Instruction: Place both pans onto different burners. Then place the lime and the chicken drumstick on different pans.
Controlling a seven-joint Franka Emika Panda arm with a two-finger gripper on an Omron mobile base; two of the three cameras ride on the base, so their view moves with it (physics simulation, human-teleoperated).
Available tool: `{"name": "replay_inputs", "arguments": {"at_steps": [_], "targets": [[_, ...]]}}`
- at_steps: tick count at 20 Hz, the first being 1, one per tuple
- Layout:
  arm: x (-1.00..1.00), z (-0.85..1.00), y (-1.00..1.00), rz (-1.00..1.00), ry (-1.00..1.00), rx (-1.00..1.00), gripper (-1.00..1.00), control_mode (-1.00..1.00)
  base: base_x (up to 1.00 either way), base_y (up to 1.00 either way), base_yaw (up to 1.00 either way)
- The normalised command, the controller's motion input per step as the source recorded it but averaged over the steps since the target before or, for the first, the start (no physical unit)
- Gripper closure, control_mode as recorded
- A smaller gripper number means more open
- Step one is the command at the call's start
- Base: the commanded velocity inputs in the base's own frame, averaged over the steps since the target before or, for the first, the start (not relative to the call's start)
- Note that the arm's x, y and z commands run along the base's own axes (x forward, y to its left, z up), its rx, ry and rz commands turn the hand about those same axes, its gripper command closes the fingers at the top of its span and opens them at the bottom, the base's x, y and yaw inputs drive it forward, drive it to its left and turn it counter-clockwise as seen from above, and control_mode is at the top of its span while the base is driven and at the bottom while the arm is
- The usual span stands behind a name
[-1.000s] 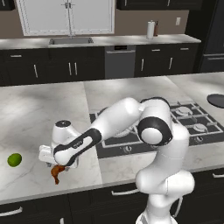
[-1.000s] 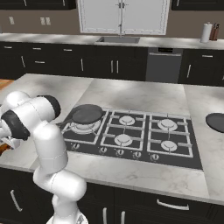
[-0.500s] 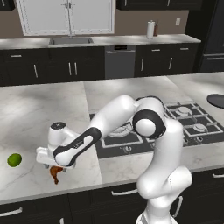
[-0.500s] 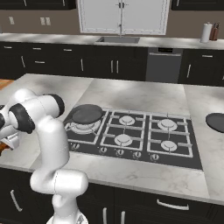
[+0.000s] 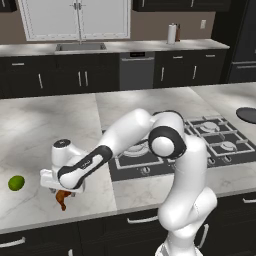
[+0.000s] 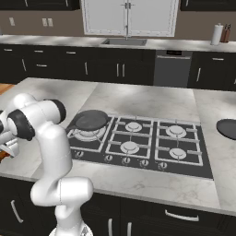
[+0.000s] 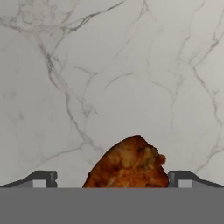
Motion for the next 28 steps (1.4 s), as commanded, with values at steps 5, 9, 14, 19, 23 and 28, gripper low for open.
{"name": "replay_inputs", "arguments": {"at_steps": [5, 9, 14, 19, 23, 28], "targets": [[0.00, -0.14, 0.00, 0.00, 0.00, 0.00, 1.00, -1.00, 0.00, 0.00, 0.00], [0.00, 0.00, 0.00, 0.00, 0.00, 0.00, 1.00, -1.00, 0.00, 0.00, 0.00], [0.00, 0.00, 0.00, 0.00, 0.00, 0.00, 1.00, -1.00, 0.00, 0.00, 0.00], [0.00, 0.30, -0.03, 0.00, 0.00, 0.00, 1.00, -1.00, 0.00, 0.00, 0.00], [0.00, 0.47, -0.11, 0.00, 0.00, 0.00, 1.00, -1.00, 0.00, 0.00, 0.00], [0.00, 0.50, -0.18, 0.00, 0.00, 0.00, 1.00, -1.00, 0.00, 0.00, 0.00]]}}
